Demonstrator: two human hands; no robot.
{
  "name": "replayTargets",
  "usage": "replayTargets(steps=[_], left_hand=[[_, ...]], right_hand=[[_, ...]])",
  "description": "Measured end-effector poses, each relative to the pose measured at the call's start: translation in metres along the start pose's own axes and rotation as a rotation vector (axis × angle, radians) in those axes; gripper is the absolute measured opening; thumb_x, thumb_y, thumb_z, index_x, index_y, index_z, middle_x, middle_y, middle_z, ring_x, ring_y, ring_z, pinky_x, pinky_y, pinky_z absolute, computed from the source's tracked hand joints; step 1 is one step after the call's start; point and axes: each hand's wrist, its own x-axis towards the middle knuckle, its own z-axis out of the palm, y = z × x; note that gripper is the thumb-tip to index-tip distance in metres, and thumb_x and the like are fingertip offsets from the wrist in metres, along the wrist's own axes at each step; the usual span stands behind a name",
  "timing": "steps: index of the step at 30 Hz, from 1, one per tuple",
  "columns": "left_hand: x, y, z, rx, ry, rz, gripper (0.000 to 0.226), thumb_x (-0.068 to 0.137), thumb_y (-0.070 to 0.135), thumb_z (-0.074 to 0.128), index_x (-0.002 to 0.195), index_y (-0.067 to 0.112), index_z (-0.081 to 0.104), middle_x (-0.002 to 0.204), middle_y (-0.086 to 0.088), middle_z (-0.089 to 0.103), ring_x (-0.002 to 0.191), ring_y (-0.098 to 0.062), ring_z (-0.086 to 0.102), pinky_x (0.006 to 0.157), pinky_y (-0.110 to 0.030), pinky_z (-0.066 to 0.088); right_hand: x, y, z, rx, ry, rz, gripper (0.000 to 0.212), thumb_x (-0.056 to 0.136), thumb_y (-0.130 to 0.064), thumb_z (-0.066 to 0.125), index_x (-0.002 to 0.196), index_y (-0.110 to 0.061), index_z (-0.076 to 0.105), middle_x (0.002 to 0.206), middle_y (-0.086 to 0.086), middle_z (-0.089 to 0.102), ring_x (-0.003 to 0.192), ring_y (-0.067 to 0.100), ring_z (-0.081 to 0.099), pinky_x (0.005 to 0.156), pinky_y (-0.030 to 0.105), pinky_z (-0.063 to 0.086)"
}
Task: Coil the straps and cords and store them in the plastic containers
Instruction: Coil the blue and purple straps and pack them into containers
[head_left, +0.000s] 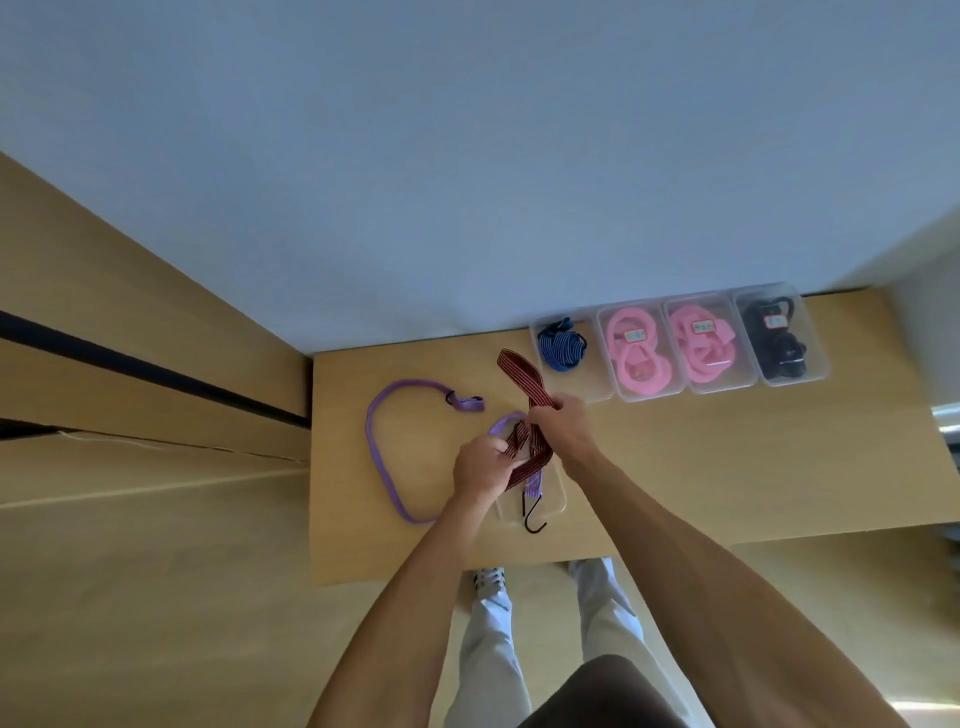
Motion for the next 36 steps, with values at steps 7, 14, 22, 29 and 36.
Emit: replayTargets(steps=[7, 14, 22, 29, 36], left_hand=[[0.029, -0.004, 0.026, 0.435, 0.099, 0.072, 0.037, 0.097, 0.044, 0.054, 0.118, 0.015, 0.063, 0.117, -0.008, 0.065, 0.105, -0.03, 0.064, 0.085, -0.039, 0.052], [0.043, -0.007, 0.051, 0.381, 0.183, 0.125, 0.031, 0.089, 0.029, 0.064, 0.117, 0.015, 0.062, 0.111, -0.008, 0.06, 0.104, -0.029, 0.057, 0.082, -0.038, 0.046], [0.033, -0.012, 0.033, -0.263, 0.226, 0.102, 0.042, 0.085, -0.002, 0.054, 0.118, 0.02, 0.067, 0.07, 0.005, 0.058, 0.06, -0.013, 0.054, 0.059, -0.029, 0.045], [0.031, -0.023, 0.034, -0.257, 0.151, 0.122, 0.064, 0.086, -0.003, 0.047, 0.139, 0.03, 0.057, 0.078, -0.005, 0.059, 0.062, -0.016, 0.051, 0.063, -0.032, 0.045], [0.029, -0.026, 0.03, -0.109, 0.315, 0.16, 0.03, 0.089, -0.003, 0.056, 0.111, 0.016, 0.051, 0.077, 0.005, 0.053, 0.075, -0.024, 0.059, 0.066, -0.033, 0.042]], right_hand=[[0.012, 0.083, -0.002, -0.139, 0.157, 0.037, 0.033, 0.085, -0.02, 0.07, 0.112, -0.006, 0.058, 0.089, 0.008, 0.063, 0.078, 0.023, 0.059, 0.064, 0.029, 0.051], [0.01, 0.105, 0.001, -0.784, 0.316, -0.492, 0.043, 0.076, -0.008, 0.042, 0.115, -0.009, 0.058, 0.119, 0.015, 0.054, 0.1, 0.034, 0.05, 0.08, 0.044, 0.045], [0.008, 0.103, -0.012, -1.085, 0.027, -0.289, 0.021, 0.088, -0.001, 0.052, 0.107, -0.012, 0.055, 0.114, 0.013, 0.043, 0.089, 0.034, 0.054, 0.067, 0.044, 0.049], [0.004, 0.106, -0.01, -1.153, 0.134, -0.472, 0.031, 0.067, 0.004, 0.061, 0.093, -0.012, 0.057, 0.105, 0.012, 0.051, 0.092, 0.033, 0.051, 0.072, 0.043, 0.045], [0.007, 0.121, -0.007, -1.206, -0.053, -0.437, 0.042, 0.079, -0.001, 0.067, 0.111, -0.018, 0.048, 0.118, 0.009, 0.046, 0.105, 0.03, 0.051, 0.074, 0.04, 0.049]])
